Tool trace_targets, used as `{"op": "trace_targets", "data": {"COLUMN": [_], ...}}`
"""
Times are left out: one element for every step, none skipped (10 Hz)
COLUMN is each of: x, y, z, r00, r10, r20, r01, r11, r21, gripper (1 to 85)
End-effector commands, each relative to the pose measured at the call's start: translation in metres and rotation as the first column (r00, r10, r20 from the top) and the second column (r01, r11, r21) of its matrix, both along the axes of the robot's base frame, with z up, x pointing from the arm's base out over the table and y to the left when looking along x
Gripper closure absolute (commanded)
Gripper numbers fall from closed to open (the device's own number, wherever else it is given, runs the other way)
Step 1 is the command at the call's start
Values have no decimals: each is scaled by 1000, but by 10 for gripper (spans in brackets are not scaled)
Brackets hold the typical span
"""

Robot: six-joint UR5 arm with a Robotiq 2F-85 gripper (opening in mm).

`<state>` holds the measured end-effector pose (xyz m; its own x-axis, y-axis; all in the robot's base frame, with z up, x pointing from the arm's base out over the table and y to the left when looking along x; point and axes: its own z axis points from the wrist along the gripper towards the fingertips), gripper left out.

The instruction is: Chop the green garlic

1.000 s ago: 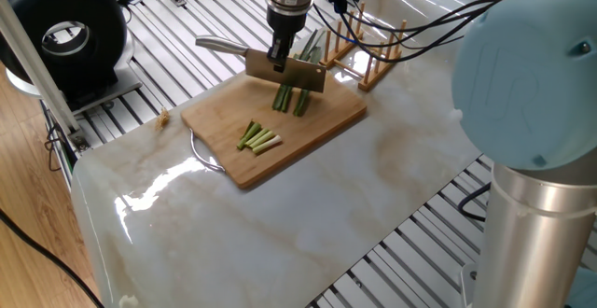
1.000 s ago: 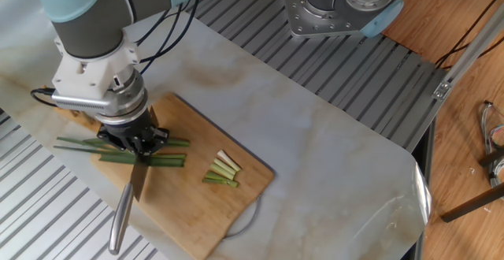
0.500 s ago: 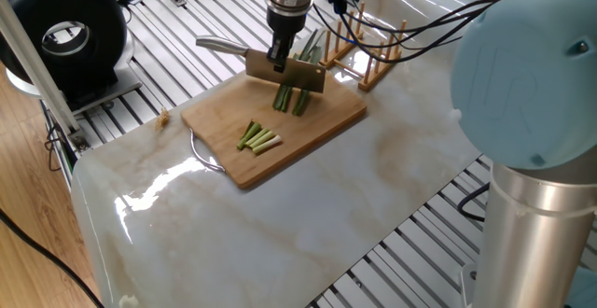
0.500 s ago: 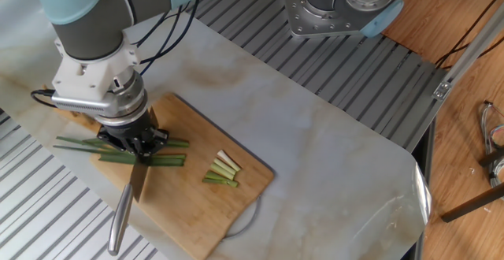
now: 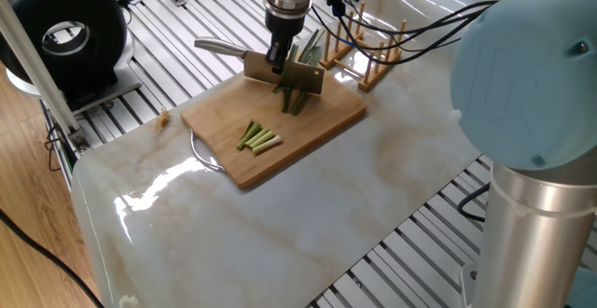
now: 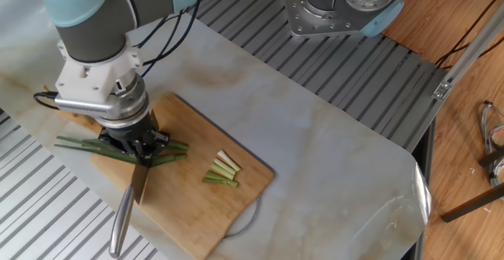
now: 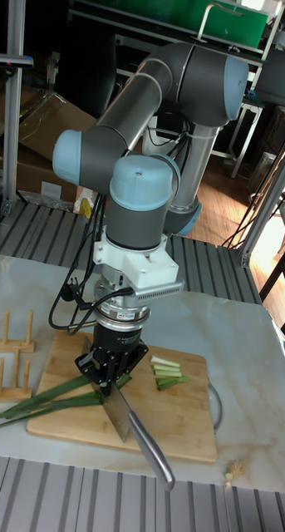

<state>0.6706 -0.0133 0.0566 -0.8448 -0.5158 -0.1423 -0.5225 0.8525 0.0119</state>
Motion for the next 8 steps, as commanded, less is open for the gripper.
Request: {"op": "trace_targets", "data": {"x": [2,-1,-3,-5,-6,-6,-7,-9], "y": [-2,-5,-6,-7,-9,-9,-7,-10], "z": [1,4,6,7,7,5,0,-3], "r00": [1000,1000,1000,1000,1000,1000,1000,1000], "r10": [10,19,24,24,23,17,10,13], "r20": [20,15,9,6,2,0,5,9], "r01": [-11,-19,-24,-24,-23,-17,-10,-13], "r11": [1000,1000,1000,1000,1000,1000,1000,1000], "r21": [5,-2,-1,-6,-12,-20,-15,-12], "gripper": [843,843,843,843,843,843,843,843]}}
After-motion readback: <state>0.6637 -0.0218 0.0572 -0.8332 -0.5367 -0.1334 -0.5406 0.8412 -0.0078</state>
